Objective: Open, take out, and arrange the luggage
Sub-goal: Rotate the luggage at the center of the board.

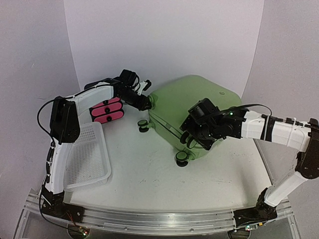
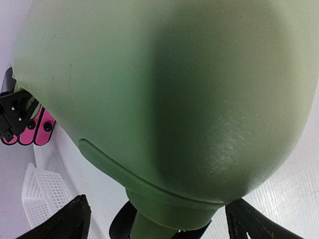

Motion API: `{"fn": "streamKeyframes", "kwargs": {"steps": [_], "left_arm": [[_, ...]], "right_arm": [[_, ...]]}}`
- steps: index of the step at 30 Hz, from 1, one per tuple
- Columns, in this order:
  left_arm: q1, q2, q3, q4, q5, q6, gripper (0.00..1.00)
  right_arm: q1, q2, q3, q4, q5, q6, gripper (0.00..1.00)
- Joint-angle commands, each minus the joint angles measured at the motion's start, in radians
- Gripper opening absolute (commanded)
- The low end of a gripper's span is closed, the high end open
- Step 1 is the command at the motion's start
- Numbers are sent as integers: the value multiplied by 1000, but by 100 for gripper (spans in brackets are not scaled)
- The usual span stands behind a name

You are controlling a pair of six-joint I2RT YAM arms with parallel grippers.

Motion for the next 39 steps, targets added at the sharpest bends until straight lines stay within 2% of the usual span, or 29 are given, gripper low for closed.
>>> {"fn": "streamKeyframes", "kwargs": {"steps": [1,3,6,8,12,15,17,22,27,32,34,36,39], "left_arm": [[0,-26,15,33,-6,-19,48],[-1,-50,-12,34,-8,-32,36],[-3,-97,-68,34,5,-61,28],[-12,-137,-122,33,-55,-112,24],[-34,-253,-269,34,-119,-217,24],[-70,-328,-363,38,-150,-281,25],[-112,-372,-418,40,-186,-329,26],[-244,-467,-528,40,-316,-539,28],[-390,-532,-599,60,-413,-700,35],[-532,-528,-607,97,-460,-870,43],[-580,-511,-599,108,-478,-933,51],[-621,-494,-581,114,-487,-981,62],[-668,-457,-534,138,-460,-985,75]], "right_arm": [[-2,47,100,-64,81,-70,93],[-7,60,115,-75,90,-96,92],[-38,58,112,-90,85,-130,92],[-72,49,97,-109,72,-151,95],[-141,-15,33,-118,66,-217,98],[-171,-52,17,-104,68,-334,98],[-187,-63,13,-66,30,-446,98],[-266,-65,-1,-59,-61,-579,98],[-357,-73,-28,-10,-124,-740,98],[-438,-47,-7,22,-104,-872,98],[-486,-25,10,26,-87,-905,98],[-530,-5,25,32,-82,-927,98],[-556,18,44,43,-34,-942,98]]}}
